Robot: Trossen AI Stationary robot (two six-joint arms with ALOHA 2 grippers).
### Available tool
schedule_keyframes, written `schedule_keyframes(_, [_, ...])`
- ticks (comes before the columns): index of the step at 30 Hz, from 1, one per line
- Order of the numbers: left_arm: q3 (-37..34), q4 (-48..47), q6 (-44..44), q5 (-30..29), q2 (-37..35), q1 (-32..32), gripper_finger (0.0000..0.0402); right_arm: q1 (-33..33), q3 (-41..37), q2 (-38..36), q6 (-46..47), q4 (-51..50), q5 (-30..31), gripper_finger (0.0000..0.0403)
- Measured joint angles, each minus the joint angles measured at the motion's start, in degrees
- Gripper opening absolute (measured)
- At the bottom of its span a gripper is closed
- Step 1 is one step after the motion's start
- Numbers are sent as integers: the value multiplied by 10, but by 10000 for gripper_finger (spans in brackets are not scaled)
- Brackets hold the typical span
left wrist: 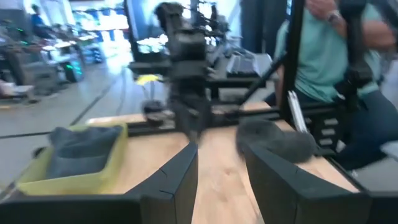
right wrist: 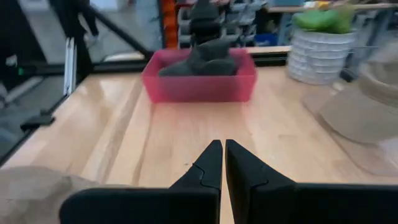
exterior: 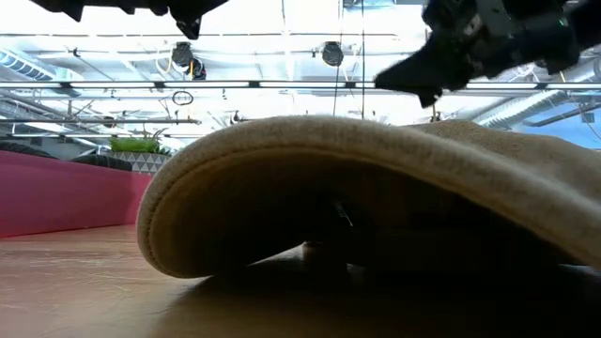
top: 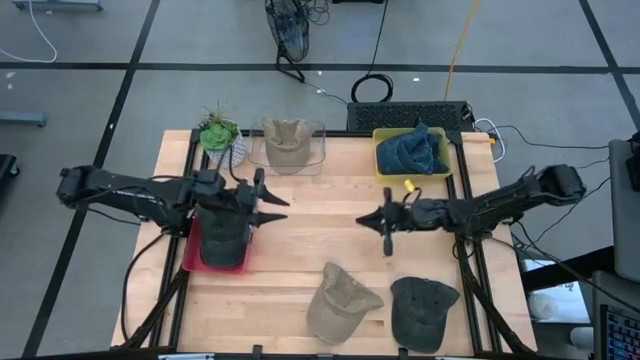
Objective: Pick & Place hat
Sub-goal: Put the brown cap into the transparent bin
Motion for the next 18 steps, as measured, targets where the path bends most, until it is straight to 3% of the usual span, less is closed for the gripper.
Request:
schedule_keyframes(8, [0,-58,-25,-77,-84,1,147,40,134,94,-11,-159,1,0])
schedule_keyframes(18, [0,-74,28,-73,-136,-1,147,102,300,198,43,-237,2,0])
